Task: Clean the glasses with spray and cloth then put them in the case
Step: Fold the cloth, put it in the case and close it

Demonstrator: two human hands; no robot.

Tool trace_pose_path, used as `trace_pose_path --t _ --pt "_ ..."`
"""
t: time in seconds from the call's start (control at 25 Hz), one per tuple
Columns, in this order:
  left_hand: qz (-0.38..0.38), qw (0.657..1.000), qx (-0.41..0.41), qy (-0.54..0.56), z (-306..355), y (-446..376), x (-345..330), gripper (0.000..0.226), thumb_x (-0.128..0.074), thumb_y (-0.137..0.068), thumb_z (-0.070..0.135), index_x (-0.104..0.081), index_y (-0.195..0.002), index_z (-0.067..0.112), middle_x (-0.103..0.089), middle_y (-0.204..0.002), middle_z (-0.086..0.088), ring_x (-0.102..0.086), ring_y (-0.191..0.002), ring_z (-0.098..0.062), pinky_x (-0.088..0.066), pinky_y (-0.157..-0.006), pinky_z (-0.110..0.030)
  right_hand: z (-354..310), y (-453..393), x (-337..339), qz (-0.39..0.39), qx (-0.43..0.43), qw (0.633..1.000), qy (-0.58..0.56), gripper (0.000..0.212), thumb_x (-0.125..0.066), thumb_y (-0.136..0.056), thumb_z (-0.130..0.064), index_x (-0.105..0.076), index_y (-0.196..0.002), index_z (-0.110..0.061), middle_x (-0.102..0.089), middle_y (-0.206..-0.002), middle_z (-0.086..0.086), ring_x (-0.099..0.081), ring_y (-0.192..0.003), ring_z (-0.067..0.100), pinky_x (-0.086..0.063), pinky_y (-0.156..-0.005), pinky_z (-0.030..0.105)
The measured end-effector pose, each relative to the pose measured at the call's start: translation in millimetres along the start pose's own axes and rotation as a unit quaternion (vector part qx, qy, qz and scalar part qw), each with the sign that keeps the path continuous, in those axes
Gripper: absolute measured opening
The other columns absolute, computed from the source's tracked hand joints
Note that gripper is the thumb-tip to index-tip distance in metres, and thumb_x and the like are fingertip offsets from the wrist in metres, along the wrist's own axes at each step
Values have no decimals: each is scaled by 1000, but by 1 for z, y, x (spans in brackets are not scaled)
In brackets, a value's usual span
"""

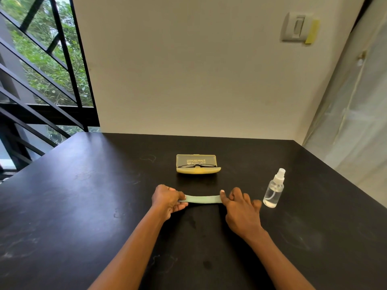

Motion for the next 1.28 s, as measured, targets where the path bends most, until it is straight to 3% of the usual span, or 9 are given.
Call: trace_pose_path --t 0.36,0.48,0.52,0.6,0.68,0.8,0.96,1.08,1.28 --pt "27 995 -83 -51 16 11 -2 22 -70 -77 6 -53 -91 8 -67 -92 -17 -61 -59 -16 -50 -50 -23 -54 -6 -8 -29 114 993 25 54 -38 -93 -17 -23 -144 -25 -34 -124 7 -37 -112 26 -30 -88 42" --pt "51 971 -165 -164 31 20 -10 32 -72 -77 18 -48 -98 15 -61 -94 -9 -62 -75 -19 -54 -64 -33 -44 -16 -5 -24 66 971 -229 44 -42 -93 -9 -44 -135 -22 -46 -116 3 -46 -109 18 -40 -90 33" --pt "55 957 -195 -207 37 26 -16 35 -71 -78 21 -46 -102 16 -59 -95 -7 -62 -81 -21 -55 -71 -36 -36 -19 -2 -24 5 924 -381 36 -44 -94 -12 -54 -127 -20 -53 -110 2 -51 -102 14 -44 -84 27" --pt "55 928 -247 -273 44 39 -31 36 -64 -84 25 -42 -110 16 -58 -98 -5 -62 -88 -22 -53 -75 -37 -27 -21 -1 -61 -96 758 -642 20 -49 -94 -26 -63 -104 -15 -60 -87 2 -55 -74 10 -42 -62 22" --pt "39 910 -278 -304 45 46 -44 33 -55 -90 23 -39 -117 12 -58 -102 -7 -60 -92 -22 -53 -79 -38 -22 -24 0 -97 -121 677 -719 26 -54 -91 -36 -62 -93 -12 -59 -73 3 -52 -62 12 -40 -55 23" --pt "-46 924 -251 -284 40 43 -54 34 -46 -94 15 -35 -126 9 -54 -114 -11 -56 -102 -21 -50 -88 -39 -15 -30 -5 -119 -132 677 -714 22 -64 -85 -26 -61 -96 -7 -62 -71 6 -54 -58 12 -44 -50 21" --pt "-65 936 -243 -246 33 34 -44 32 -51 -92 13 -43 -123 12 -60 -110 -7 -58 -98 -14 -45 -75 -22 -2 -34 -15 -94 -187 689 -694 11 -62 -85 -2 -60 -95 -5 -65 -82 13 -54 -53 11 -43 -42 17" --pt "-39 910 -289 -295 28 30 -33 13 -55 -90 14 -59 -102 17 -63 -101 -1 -56 -89 -9 -44 -77 -21 5 -35 -15 -81 -191 714 -669 11 -63 -84 -2 -60 -94 -6 -64 -80 11 -53 -52 9 -41 -42 16" --pt "-62 855 -312 -410 4 17 -34 19 -58 -87 33 -64 -105 38 -60 -104 7 -48 -103 -15 -40 -91 -36 10 -37 -17 -68 -199 745 -633 8 -64 -83 -3 -62 -91 -4 -62 -73 8 -50 -49 8 -38 -39 16"
Point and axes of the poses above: each hand's wrist, its own y-axis away from the middle knuckle, its own x-axis out of the back of the hand, z = x × y, the point moved 6 cm from there along -y, towards the middle knuckle
